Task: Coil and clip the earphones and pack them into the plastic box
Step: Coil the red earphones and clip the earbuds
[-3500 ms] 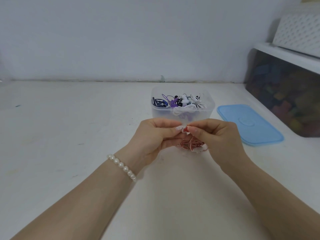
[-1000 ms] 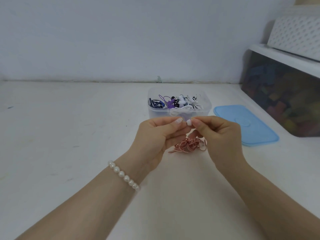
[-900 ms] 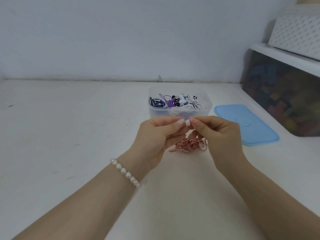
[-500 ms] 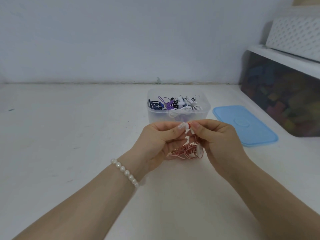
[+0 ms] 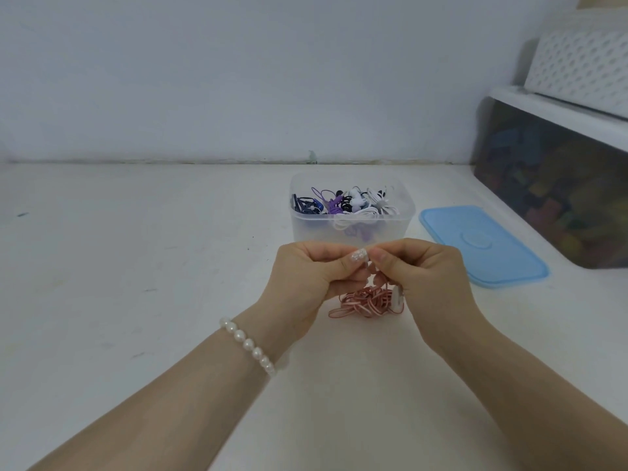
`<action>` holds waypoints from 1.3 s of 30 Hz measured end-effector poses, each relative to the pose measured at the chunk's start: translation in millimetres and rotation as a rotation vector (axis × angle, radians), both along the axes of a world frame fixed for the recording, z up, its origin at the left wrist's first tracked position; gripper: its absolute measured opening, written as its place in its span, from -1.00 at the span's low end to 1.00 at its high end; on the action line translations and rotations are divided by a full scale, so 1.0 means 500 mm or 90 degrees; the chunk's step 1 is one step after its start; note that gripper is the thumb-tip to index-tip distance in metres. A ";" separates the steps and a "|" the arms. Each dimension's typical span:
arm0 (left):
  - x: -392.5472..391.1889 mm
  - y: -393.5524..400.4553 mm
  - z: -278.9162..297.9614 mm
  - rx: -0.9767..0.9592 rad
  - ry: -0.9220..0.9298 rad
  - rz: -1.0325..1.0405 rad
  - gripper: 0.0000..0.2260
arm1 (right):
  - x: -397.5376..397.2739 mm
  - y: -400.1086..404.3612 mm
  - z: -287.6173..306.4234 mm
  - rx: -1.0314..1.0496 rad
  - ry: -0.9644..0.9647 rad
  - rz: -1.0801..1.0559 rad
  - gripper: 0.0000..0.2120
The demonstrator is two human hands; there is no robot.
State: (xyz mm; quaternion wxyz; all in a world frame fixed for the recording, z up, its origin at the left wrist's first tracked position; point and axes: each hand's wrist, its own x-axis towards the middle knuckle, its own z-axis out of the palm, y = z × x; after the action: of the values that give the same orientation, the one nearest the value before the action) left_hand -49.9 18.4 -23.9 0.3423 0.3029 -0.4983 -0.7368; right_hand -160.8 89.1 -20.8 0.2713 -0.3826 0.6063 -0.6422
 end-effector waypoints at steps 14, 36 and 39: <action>-0.005 -0.011 -0.001 -0.113 -0.033 0.031 -0.90 | -0.016 -0.010 -0.001 0.060 -0.060 -0.021 -0.91; 0.001 -0.020 -0.053 -0.590 -0.309 -0.015 -0.61 | -0.108 0.019 0.005 0.241 0.221 0.178 -0.95; 0.002 -0.027 -0.056 -0.699 -0.379 -0.096 -0.56 | -0.101 0.024 -0.002 0.288 0.301 0.228 -0.82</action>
State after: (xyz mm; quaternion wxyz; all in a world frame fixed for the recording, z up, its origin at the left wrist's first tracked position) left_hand -49.0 5.0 -51.8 0.2414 0.2392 -0.8981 -0.2793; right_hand -211.4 101.2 -22.0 0.3092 -0.5506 0.7026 -0.3281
